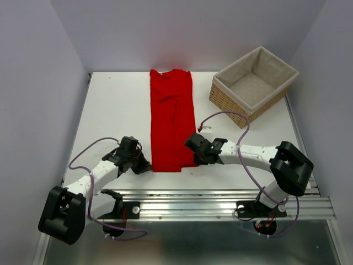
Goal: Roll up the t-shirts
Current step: Roll the T-shirt to the center of the board.
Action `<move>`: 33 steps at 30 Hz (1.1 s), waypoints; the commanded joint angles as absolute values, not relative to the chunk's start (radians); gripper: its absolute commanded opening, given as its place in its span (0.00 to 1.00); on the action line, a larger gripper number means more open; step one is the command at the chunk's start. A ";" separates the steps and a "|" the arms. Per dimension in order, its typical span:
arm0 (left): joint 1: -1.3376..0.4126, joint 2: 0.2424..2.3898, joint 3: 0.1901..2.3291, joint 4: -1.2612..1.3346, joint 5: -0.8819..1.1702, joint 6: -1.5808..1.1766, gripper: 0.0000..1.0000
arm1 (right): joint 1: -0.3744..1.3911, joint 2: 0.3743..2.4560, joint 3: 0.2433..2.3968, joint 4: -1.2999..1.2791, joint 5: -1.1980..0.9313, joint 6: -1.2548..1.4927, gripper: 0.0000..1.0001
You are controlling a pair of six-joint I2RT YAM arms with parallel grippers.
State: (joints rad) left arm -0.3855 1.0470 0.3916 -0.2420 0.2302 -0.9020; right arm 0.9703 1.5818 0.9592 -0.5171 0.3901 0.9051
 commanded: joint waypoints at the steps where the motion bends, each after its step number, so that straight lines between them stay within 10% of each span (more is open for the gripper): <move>1: -0.390 1.040 0.423 -0.261 0.212 -0.890 0.00 | 0.977 1.545 0.928 -0.546 0.429 0.928 0.01; 15: -0.390 1.037 0.423 -0.262 0.207 -0.891 0.00 | 0.977 1.511 0.876 -0.557 0.434 0.965 0.01; 27: -0.390 1.003 0.420 -0.279 0.207 -0.896 0.00 | 0.977 1.462 0.836 -0.516 0.370 0.982 0.46; 33: -0.390 0.968 0.417 -0.305 0.204 -0.900 0.00 | 0.953 1.427 0.801 -0.422 0.295 1.025 0.48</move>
State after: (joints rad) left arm -0.3855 1.0073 0.3916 -0.2749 0.2268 -0.9016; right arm 0.9653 1.4647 0.8207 -0.5053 0.3370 0.9829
